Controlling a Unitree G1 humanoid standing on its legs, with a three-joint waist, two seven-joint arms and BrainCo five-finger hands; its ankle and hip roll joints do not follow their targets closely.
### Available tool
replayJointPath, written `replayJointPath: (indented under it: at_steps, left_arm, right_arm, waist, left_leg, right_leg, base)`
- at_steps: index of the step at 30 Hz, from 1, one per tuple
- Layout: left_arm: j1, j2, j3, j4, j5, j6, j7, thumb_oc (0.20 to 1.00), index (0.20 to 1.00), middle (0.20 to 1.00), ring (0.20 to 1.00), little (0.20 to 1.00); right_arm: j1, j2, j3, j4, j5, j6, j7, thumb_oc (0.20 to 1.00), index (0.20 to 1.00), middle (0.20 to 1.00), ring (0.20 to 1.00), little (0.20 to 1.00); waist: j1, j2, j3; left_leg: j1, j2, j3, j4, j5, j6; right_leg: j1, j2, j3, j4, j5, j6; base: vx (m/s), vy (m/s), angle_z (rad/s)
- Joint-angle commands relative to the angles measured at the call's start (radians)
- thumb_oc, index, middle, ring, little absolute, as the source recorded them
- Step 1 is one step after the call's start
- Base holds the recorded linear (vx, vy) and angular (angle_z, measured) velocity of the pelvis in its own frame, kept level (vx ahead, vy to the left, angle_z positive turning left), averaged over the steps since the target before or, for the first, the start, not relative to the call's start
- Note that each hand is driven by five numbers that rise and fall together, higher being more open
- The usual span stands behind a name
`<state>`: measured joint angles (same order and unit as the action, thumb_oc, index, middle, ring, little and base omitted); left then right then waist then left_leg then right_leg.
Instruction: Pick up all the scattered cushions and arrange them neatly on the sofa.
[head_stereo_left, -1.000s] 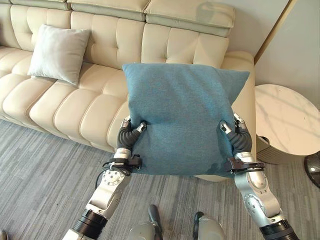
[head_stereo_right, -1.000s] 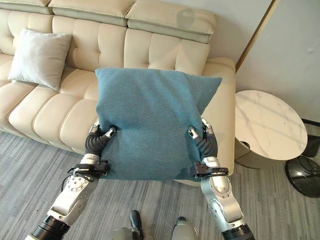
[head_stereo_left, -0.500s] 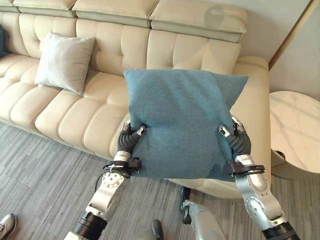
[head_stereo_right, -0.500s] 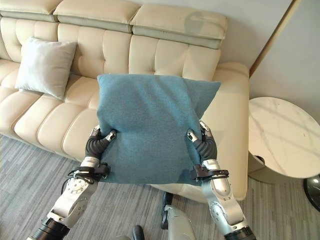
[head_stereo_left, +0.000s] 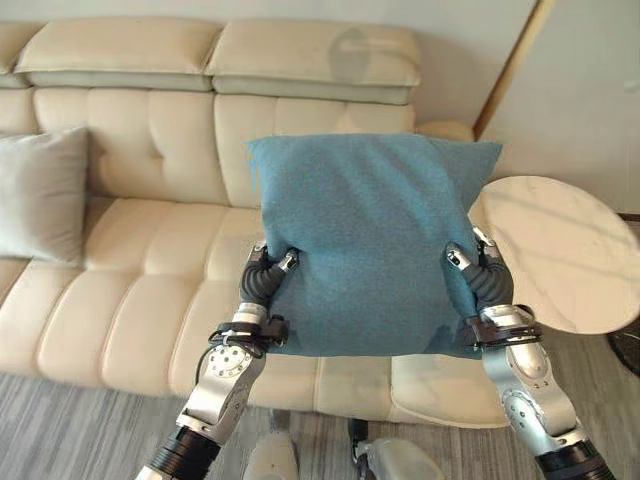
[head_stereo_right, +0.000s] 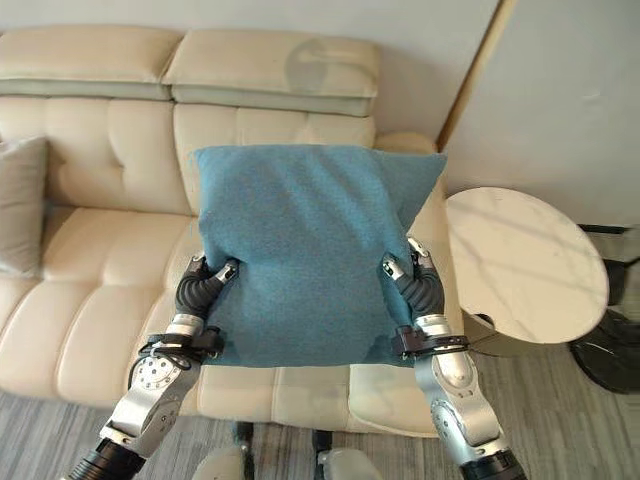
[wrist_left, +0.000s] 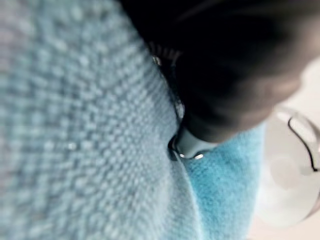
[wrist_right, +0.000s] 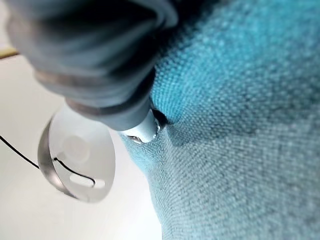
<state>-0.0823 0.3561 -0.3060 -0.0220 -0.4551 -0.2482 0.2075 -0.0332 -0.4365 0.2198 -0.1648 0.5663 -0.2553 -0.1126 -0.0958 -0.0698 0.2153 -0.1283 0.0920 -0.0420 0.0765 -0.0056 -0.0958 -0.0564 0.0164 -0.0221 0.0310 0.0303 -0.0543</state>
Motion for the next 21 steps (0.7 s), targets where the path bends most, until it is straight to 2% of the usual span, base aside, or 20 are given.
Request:
replayJointPath:
  at_steps: [1, 4, 9, 12, 14, 16, 20, 21]
  left_arm:
    - [-0.070, -0.026, -0.089, -0.134, 0.033, -0.078, -0.058, 0.200, 0.200, 0.200, 0.200, 0.200]
    - [-0.081, -0.022, -0.089, -0.112, 0.044, -0.077, -0.051, 0.200, 0.200, 0.200, 0.200, 0.200]
    - [-0.111, -0.017, -0.079, -0.079, 0.043, -0.085, -0.032, 0.200, 0.200, 0.200, 0.200, 0.200]
    - [-0.209, -0.018, -0.084, -0.025, 0.055, -0.107, 0.020, 0.200, 0.200, 0.200, 0.200, 0.200]
    - [-0.315, -0.004, -0.085, 0.029, 0.081, -0.126, 0.067, 0.200, 0.200, 0.200, 0.200, 0.200]
    - [-0.480, 0.010, -0.101, 0.118, 0.102, -0.149, 0.135, 0.200, 0.200, 0.200, 0.200, 0.200]
    - [-1.088, 0.030, -0.188, 0.529, 0.156, -0.170, 0.299, 0.200, 0.200, 0.200, 0.200, 0.200]
    - [-1.159, 0.028, -0.192, 0.597, 0.144, -0.172, 0.313, 0.200, 0.200, 0.200, 0.200, 0.200]
  right_arm:
    - [-0.101, 0.053, 0.081, -0.120, -0.051, -0.091, 0.067, 0.200, 0.200, 0.200, 0.200, 0.200]
    - [-0.125, 0.061, 0.089, -0.080, -0.076, -0.081, 0.053, 0.200, 0.200, 0.200, 0.200, 0.200]
    - [-0.187, 0.078, 0.116, -0.026, -0.104, -0.071, 0.032, 0.200, 0.200, 0.200, 0.200, 0.200]
    - [-0.313, 0.121, 0.152, 0.037, -0.126, -0.080, -0.011, 0.200, 0.200, 0.200, 0.200, 0.200]
    - [-0.434, 0.148, 0.180, 0.093, -0.151, -0.088, -0.052, 0.200, 0.200, 0.200, 0.200, 0.200]
    - [-0.613, 0.162, 0.199, 0.169, -0.198, -0.092, -0.119, 0.200, 0.200, 0.200, 0.200, 0.200]
    - [-1.187, 0.158, 0.197, 0.575, -0.362, -0.086, -0.358, 0.200, 0.200, 0.200, 0.200, 0.200]
    - [-1.260, 0.169, 0.206, 0.645, -0.353, -0.093, -0.381, 0.200, 0.200, 0.200, 0.200, 0.200]
  waist:
    - [0.021, -0.007, -0.077]
    - [0.024, 0.005, -0.092]
    - [0.034, 0.017, -0.087]
    - [0.047, 0.033, -0.054]
    - [0.056, 0.045, -0.029]
    - [0.066, 0.052, -0.002]
    - [0.099, 0.081, 0.077]
    - [0.106, 0.085, 0.088]
  left_leg:
    - [0.030, -0.032, 0.086, 0.030, -0.077, 0.024]
    - [0.076, -0.045, 0.120, -0.038, -0.068, 0.036]
    - [0.095, -0.063, 0.140, -0.068, -0.066, 0.052]
    - [0.047, -0.080, 0.153, -0.068, -0.060, 0.066]
    - [-0.028, -0.091, 0.162, -0.063, -0.049, 0.073]
    - [-0.125, -0.098, 0.169, -0.039, -0.036, 0.075]
    - [-0.287, -0.110, 0.132, -0.016, 0.011, 0.055]
    - [-0.309, -0.112, 0.127, -0.015, 0.023, 0.052]
  right_leg:
    - [-0.014, -0.040, -0.027, -0.018, -0.076, 0.128]
    - [-0.007, -0.048, -0.005, -0.034, -0.064, 0.135]
    - [-0.017, -0.065, 0.011, -0.036, -0.049, 0.149]
    - [-0.088, -0.083, 0.031, -0.021, -0.029, 0.162]
    - [-0.173, -0.093, 0.045, -0.004, -0.012, 0.168]
    - [-0.277, -0.109, 0.054, 0.022, 0.006, 0.173]
    - [-0.413, -0.126, 0.031, 0.037, 0.025, 0.192]
    - [-0.433, -0.127, 0.031, 0.040, 0.030, 0.193]
  base:
    - [0.12, 0.182, -0.20]
    - [0.07, 0.160, -0.25]
    - [0.01, 0.086, -0.09]
    - [-0.18, 0.136, -0.12]
    - [-0.25, 0.133, -0.20]
    - [-0.21, 0.086, -0.09]
    - [-0.09, 0.003, 0.02]
    - [-0.07, -0.018, 0.32]
